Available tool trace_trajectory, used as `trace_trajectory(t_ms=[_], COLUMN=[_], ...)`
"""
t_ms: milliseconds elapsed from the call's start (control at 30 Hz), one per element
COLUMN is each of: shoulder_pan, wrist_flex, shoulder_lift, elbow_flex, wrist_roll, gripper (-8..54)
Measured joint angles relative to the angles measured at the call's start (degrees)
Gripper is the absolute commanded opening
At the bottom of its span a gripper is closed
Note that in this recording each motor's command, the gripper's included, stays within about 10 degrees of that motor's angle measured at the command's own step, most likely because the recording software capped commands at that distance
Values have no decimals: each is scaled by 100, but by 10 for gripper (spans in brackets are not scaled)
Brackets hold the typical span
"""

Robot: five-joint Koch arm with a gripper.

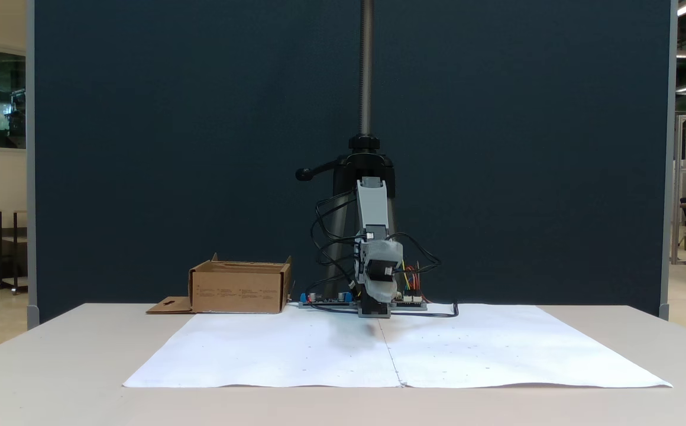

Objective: Grasp a green dice and put it in the bin.

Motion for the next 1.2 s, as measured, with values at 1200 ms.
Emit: trace_trajectory(t_ms=[1200], shoulder_pan=[123], wrist_flex=[-2804], shoulder_lift=[0], elbow_flex=[35], wrist_roll=[-44], gripper=[439])
